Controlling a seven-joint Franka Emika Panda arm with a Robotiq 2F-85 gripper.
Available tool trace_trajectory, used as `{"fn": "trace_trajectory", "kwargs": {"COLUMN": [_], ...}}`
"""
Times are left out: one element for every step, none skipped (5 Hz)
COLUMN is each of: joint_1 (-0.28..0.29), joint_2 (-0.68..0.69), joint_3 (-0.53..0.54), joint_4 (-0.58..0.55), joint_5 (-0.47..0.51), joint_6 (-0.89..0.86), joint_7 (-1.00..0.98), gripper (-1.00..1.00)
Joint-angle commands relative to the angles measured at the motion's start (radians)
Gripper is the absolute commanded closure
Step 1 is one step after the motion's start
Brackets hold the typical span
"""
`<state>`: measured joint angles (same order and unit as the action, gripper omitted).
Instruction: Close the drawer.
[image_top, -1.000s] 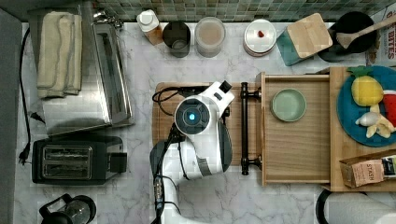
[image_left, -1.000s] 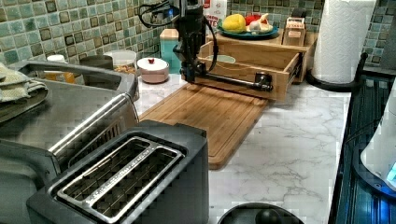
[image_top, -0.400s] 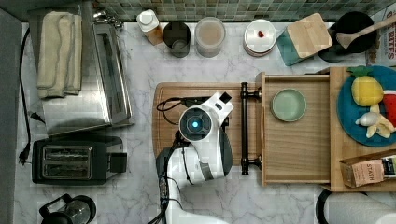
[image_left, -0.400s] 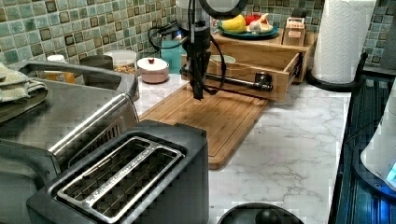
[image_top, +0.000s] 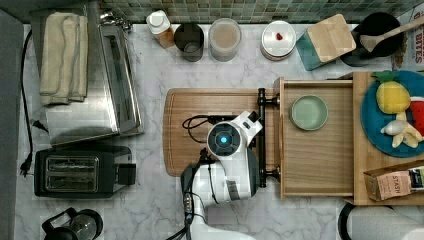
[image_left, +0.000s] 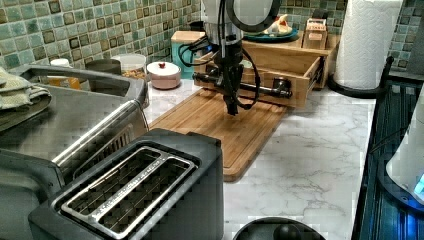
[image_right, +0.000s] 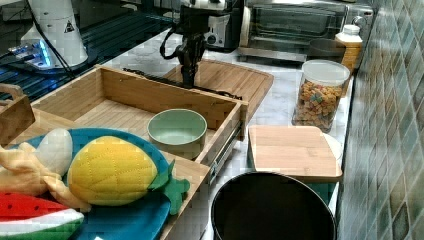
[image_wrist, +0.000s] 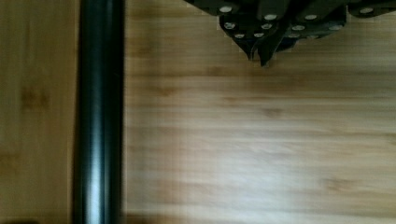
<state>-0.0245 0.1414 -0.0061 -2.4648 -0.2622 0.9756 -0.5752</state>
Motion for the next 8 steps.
{"fn": "trace_trajectory", "kwargs": {"joint_1": [-0.146,-0.172,-0.201,-0.222,-0.244,-0.251,-0.264,-0.271], "joint_2": [-0.028,-0.025,-0.02,-0.023,-0.041,-0.063,-0.04,0.008], "joint_3": [-0.06,-0.064,-0.072,-0.092,-0.099,-0.128,-0.156,-0.189], "joint_4": [0.06,0.054,0.052,0.091,0.096,0.075,0.132,0.226], "joint_5": [0.069,0.104,0.169,0.156,0.146,0.143,0.166,0.144], "joint_6": [0.006,0.067,0.131,0.103,0.112,0.183,0.163,0.085], "joint_7": [-0.241,-0.275,-0.354,-0.39,-0.422,-0.46,-0.542,-0.587], "gripper": [1.0,1.0,1.0,1.0,1.0,1.0,1.0,1.0]}}
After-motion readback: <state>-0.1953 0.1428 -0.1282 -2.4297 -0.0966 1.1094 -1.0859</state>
